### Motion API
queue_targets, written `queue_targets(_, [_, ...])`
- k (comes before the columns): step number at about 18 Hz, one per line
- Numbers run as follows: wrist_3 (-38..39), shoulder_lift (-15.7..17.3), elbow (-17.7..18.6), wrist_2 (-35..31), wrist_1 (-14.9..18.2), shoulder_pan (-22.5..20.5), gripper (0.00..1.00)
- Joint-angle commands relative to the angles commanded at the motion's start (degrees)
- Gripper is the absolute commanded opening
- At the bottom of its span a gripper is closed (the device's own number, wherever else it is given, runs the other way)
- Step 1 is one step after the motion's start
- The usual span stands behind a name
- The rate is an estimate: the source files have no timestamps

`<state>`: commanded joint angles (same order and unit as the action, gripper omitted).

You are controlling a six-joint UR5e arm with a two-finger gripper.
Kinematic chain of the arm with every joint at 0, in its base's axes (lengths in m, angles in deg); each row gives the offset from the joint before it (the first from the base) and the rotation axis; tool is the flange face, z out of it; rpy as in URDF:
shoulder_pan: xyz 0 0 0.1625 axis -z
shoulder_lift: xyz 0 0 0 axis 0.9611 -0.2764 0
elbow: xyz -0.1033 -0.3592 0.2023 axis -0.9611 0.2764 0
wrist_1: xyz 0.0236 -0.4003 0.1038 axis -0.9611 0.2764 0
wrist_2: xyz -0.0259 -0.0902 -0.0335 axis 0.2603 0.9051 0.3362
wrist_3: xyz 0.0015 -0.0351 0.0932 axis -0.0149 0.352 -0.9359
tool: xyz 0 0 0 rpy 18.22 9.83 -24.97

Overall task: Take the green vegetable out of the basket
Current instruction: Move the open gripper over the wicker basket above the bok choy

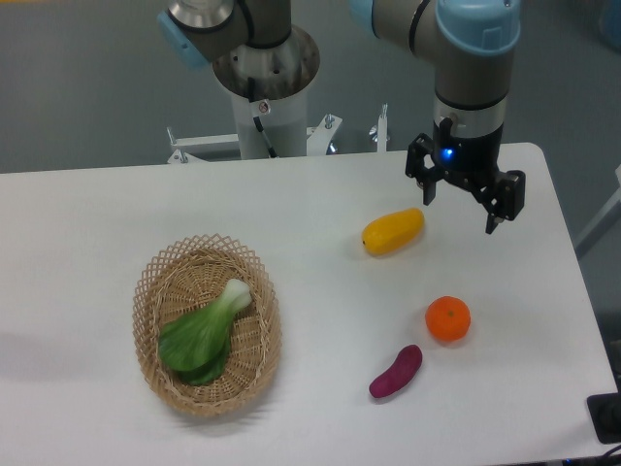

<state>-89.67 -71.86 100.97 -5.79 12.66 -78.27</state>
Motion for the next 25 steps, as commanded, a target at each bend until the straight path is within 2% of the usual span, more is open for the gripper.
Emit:
queue_targets(7, [0.00, 0.18, 1.40, 0.17, 0.26, 0.44, 1.00])
queue_targets(9, [0.96, 0.18, 3.68, 1.05, -0.17, 1.23, 1.00])
queue_targets(10, [3.40, 0.18, 4.74, 1.32, -1.74, 1.40, 1.00])
queue_targets(13, [16.04, -0.09, 8.34, 1.76, -7.89, 4.12, 1.00])
queue_targets(15, [19.76, -1.05, 9.23, 1.76, -10.36, 6.40, 1.00])
queue_targets(22, [30.40, -3.77, 9.40, 2.98, -10.81, 15.80, 1.00])
queue_targets(25, [30.41, -4.22, 12.91, 3.34, -11.25, 19.32, 1.00])
